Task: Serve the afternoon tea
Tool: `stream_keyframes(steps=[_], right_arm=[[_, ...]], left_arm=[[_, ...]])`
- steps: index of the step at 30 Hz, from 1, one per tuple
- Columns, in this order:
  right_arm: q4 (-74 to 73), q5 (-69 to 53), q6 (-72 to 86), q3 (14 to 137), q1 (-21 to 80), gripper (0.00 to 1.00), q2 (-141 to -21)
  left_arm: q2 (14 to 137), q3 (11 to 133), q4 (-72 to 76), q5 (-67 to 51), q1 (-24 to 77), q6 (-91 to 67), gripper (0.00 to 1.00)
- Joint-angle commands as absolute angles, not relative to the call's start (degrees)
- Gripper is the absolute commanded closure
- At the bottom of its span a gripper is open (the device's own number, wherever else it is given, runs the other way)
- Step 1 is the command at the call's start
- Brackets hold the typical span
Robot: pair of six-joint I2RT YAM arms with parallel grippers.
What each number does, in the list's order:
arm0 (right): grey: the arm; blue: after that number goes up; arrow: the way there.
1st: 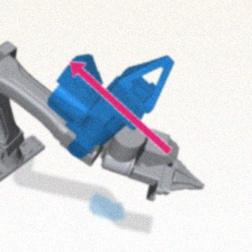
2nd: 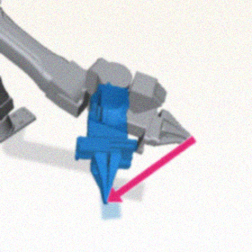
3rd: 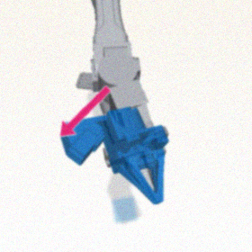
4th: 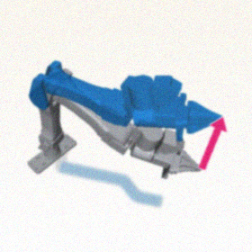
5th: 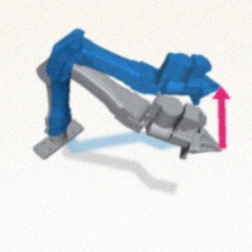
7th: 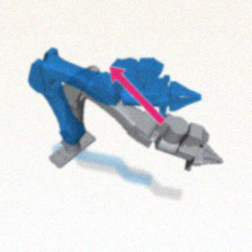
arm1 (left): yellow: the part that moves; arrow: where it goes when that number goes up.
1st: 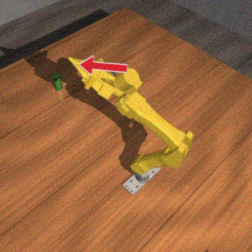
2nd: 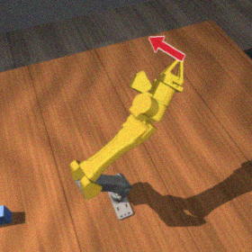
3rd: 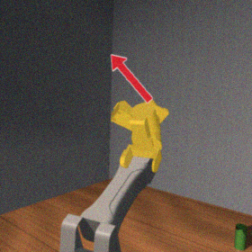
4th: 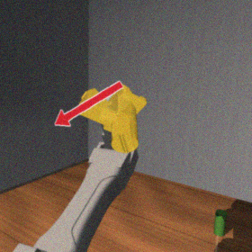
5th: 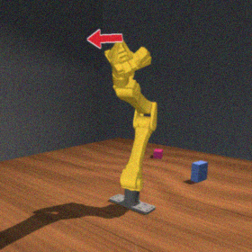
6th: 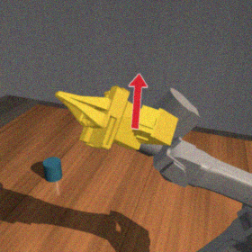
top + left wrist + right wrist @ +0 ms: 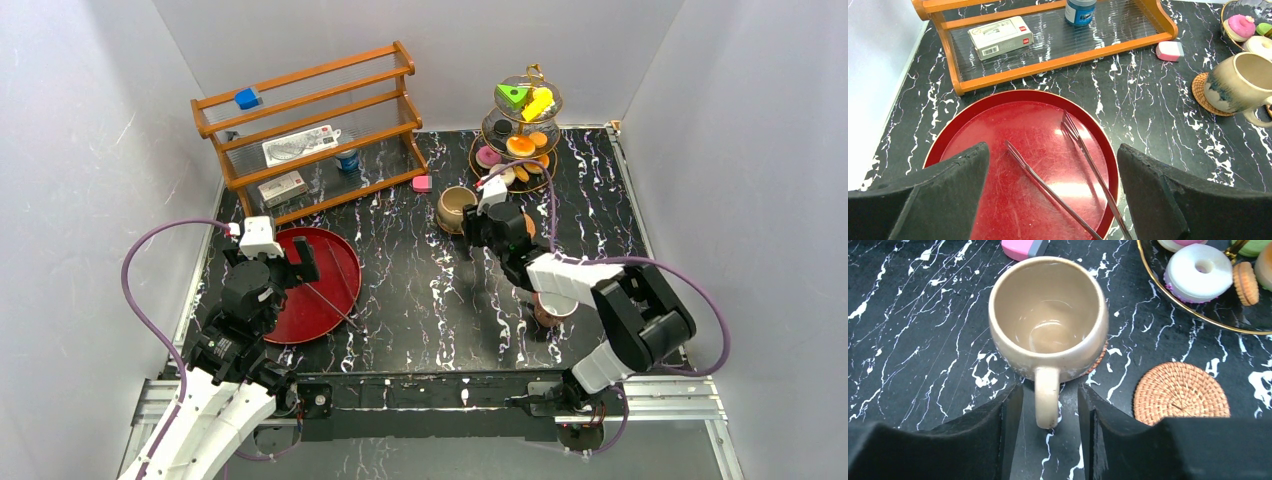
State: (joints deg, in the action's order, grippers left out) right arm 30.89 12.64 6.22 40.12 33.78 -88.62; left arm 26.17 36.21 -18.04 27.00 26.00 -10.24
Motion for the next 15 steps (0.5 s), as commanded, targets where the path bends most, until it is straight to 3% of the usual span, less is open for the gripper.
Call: stream_keyframes(steps=[1,15], right_arm=[[21.6,16.3,9.0,44.0,34.1,0.45,-83.0],[-30.2,25.8,37.9,58.1,34.1,0.43,-70.5]], left_arm=[[25.9,37.3,-17.4,28.3,26.2,-10.1,0.05],[25.3,37.4,-17.3,28.2,26.2,-10.1,0.05]])
